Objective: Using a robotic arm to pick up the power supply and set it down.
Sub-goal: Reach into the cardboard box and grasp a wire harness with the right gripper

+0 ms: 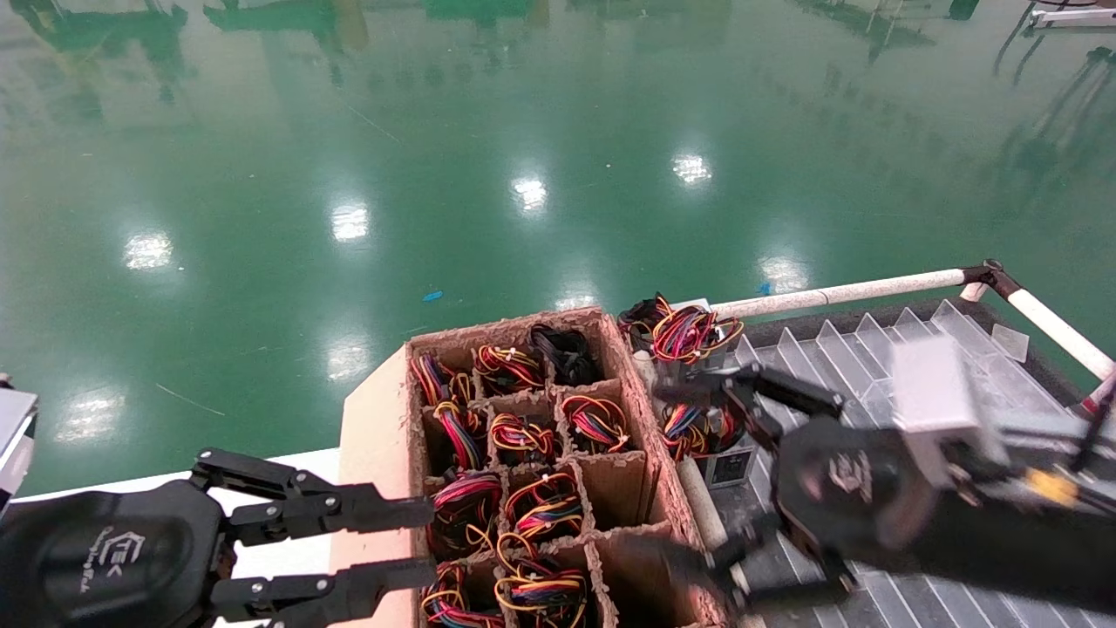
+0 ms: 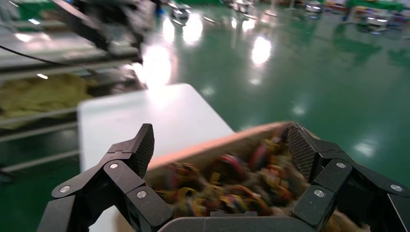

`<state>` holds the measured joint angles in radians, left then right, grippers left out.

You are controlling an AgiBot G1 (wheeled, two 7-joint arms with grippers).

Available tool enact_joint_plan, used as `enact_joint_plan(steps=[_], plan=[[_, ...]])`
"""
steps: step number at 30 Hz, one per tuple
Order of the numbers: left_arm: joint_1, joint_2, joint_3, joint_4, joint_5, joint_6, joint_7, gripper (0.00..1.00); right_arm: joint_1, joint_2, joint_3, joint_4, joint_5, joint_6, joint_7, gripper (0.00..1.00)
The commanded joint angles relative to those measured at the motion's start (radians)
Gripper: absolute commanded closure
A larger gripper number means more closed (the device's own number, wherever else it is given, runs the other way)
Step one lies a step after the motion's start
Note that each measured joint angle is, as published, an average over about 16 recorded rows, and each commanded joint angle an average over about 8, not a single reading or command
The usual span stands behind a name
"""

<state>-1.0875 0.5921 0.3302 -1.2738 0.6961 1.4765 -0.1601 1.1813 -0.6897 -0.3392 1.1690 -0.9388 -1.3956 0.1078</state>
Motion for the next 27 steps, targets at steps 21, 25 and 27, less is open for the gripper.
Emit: enact_joint_plan(steps=[21,25,27], plan=[[0.0,0.0,0.001,0.0,0.0,0.0,0.0,1.0,0.343,-0.302,-0.246,-0.37,-0.531,0.13,-0.175,0.85],[0.0,0.0,0.001,0.0,0.0,0.0,0.0,1.0,0.374,-0.349,-0.268,-0.424,-0.578,0.164,-0.204,1.0],[0.0,0.0,0.001,0.0,0.0,0.0,0.0,1.0,0.385,-0.367,-0.275,-0.448,-0.595,0.18,-0.216,1.0]])
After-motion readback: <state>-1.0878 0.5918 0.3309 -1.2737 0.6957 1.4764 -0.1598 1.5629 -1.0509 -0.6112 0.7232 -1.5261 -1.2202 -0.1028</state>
